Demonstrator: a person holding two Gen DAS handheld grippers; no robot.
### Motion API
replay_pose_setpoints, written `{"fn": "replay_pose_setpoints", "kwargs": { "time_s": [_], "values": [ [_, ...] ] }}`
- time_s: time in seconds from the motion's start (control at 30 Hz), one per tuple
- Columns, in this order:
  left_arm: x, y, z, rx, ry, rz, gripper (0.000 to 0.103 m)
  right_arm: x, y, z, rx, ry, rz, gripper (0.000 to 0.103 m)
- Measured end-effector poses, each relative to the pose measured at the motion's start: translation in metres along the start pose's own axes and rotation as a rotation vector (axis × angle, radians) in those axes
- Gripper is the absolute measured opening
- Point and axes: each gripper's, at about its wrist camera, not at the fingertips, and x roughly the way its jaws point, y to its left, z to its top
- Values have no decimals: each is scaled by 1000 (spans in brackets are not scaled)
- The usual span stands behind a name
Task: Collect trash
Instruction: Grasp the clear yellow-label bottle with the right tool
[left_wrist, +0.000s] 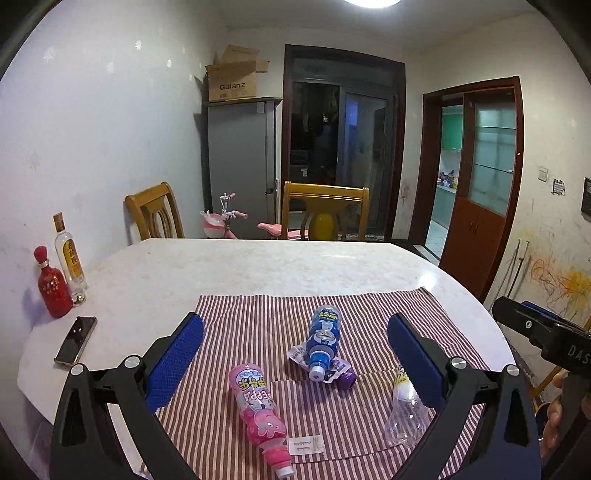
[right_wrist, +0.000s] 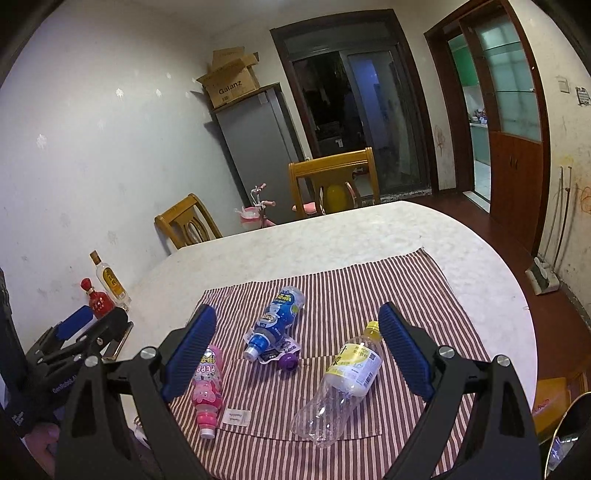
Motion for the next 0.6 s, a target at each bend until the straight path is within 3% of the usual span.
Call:
{"fn": "replay_pose_setpoints", "kwargs": {
  "time_s": [0.27,0.3,0.4,0.47,0.6],
  "values": [
    [0,2,-1,9,0,6,97,8,-1,-2,-17,28,-9,92],
    [1,4,-1,7,1,10,97,14,-4,-2,-17,63,-24,95],
    [4,10,-2,-4,6,14,97,50,-37,-12,81,287,-117,97],
    [6,13,-4,-6,11,13,97,67,-53,-27,146,380,-120,97],
    [10,16,-4,-6,18,24,97,94,-51,-45,135,453,-142,97]
  ]
}}
